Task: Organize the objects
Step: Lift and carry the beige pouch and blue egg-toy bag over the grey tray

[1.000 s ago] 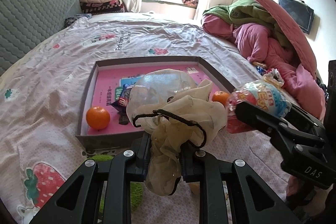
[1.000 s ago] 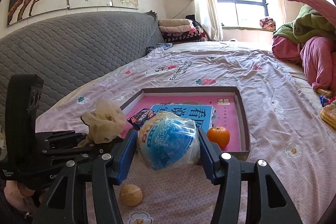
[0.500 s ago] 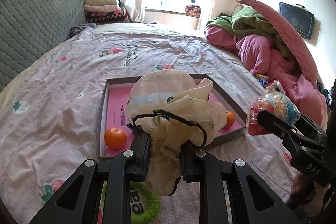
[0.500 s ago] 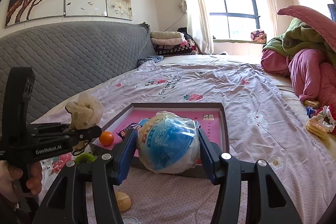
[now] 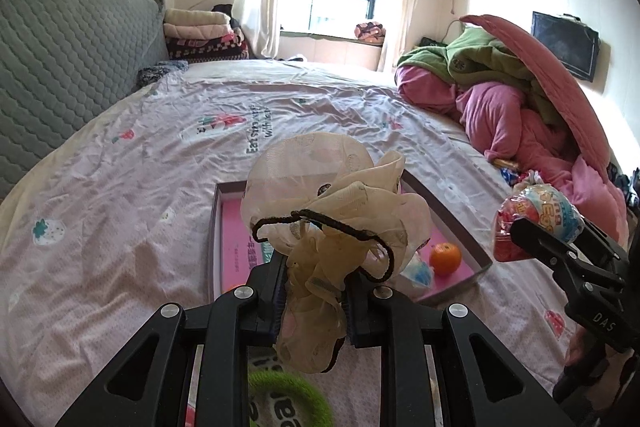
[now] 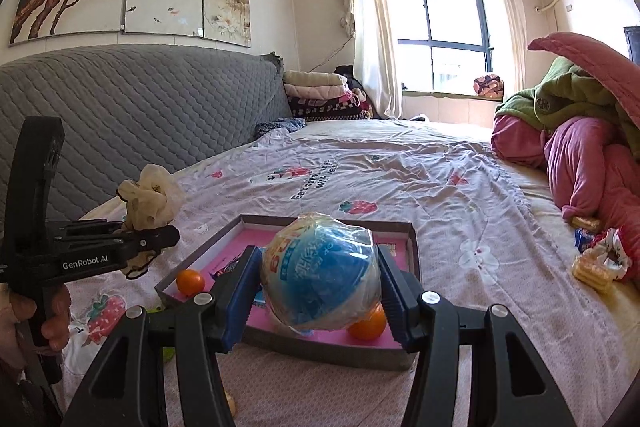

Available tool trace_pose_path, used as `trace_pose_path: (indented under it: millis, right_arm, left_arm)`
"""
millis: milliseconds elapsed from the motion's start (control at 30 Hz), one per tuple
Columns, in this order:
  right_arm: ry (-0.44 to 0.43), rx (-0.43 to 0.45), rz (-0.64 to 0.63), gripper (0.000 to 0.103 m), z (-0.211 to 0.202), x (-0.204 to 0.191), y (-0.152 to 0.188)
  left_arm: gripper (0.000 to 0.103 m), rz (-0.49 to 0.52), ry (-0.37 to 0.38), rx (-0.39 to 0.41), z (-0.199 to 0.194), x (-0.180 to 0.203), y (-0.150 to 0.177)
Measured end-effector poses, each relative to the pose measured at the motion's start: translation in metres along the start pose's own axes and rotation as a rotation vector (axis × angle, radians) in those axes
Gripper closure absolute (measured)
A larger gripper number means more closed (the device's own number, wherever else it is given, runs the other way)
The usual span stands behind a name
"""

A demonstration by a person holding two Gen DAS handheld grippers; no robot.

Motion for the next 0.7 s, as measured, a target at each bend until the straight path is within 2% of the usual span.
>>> trace_pose_path:
  millis: [700]
  right_arm:
    - [0.048,0.049,-0.049,0.047,0.027,0.019,-0.030]
  left_arm:
    - [0.078,-0.025,-0.007,0.048,0.011,-0.028,-0.031]
Point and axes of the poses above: each gripper's, at about its wrist camera, not at the fingertips, and z roughly the way its jaws point, x to its right, y to its underside, the point moved 2 cm from there along z, roughly the way its jaws point, and after that the axes turned 3 degrees about y, right-handed, at the moved point
